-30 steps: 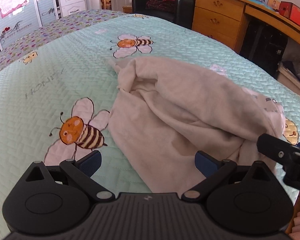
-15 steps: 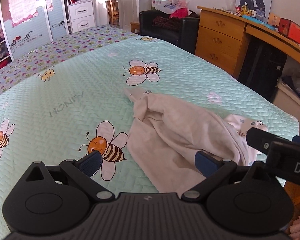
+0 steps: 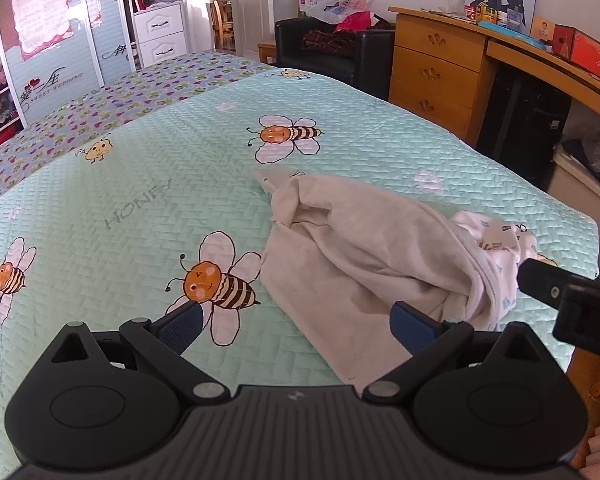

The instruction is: Fold clothes

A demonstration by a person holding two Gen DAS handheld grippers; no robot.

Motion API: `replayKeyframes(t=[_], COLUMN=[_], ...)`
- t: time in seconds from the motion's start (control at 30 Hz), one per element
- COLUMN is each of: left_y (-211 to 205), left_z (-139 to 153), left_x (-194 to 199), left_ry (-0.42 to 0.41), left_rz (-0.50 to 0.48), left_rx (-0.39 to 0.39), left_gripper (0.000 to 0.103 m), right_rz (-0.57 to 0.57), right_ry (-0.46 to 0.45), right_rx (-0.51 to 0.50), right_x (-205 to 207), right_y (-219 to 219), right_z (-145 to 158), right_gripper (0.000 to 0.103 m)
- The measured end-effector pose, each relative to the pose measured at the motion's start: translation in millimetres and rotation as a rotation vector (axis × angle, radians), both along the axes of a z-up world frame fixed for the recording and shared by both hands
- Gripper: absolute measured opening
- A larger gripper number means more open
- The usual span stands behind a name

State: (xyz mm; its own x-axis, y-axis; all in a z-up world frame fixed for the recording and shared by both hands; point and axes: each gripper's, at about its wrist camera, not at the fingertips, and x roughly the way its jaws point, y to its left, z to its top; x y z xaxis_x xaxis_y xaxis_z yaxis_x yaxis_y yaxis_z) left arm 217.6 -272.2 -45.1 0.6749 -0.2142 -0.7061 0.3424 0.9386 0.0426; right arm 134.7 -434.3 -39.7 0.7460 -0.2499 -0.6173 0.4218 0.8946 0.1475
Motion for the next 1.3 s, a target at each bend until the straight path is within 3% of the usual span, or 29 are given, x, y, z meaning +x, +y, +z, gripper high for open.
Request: replayKeyframes(t=[0.3, 0.63, 0.67, 0.73, 0.83, 0.93, 1.1, 1.23, 1.3], left_y=[-11.6, -30.9, -31.1, -30.3, -33.0, -40.9, -53.3, -50.9, -46.4], left_z=[-30.6, -94.2, -98.9, -107.0, -108.6, -105.9, -96.8, -95.3, -97.4], left_x=[25.8, 77.4, 80.3, 84.0, 84.2, 79.5, 70.2, 70.9, 70.4], left_ry=[0.034, 0.162, 0.184, 0.218, 0.211, 0.195, 0.204, 0.238, 0.244], left_rz=[0.002, 0.012, 0.014, 0.024, 0.024, -0.011, -0.069, -0.031, -0.032], left_rx=[0.014, 0.054, 0.049, 0.025, 0.009, 0.01, -0.004, -0.049, -0.081], left_gripper=[0.102, 0.101, 0.101, 0.102, 0.101, 0.083, 0.024, 0.021, 0.027], right_rz=[-0.002, 0.007, 0.01, 0.022, 0.045, 0.057, 0.06, 0.068, 0.066], right_ry=[0.048, 0.137, 0.133, 0.123, 0.108, 0.093, 0.044, 0.023, 0.016], right_rx=[-0.001, 0.058, 0.067, 0.084, 0.099, 0.107, 0.139, 0.197, 0.208], right_x=[22.7, 73.9, 75.4, 75.5, 75.1, 73.8, 65.7, 57.7, 54.2], right_y=[-3.4, -24.5, -26.0, -27.3, -23.7, -20.1, -24.3, -27.7, -27.7], right_z=[-29.9, -93.1, -96.7, -101.7, -101.7, -100.7, -96.4, -89.5, -88.5], right_gripper=[0.102, 0.101, 0.095, 0.069, 0.045, 0.038, 0.026, 0.025, 0.025])
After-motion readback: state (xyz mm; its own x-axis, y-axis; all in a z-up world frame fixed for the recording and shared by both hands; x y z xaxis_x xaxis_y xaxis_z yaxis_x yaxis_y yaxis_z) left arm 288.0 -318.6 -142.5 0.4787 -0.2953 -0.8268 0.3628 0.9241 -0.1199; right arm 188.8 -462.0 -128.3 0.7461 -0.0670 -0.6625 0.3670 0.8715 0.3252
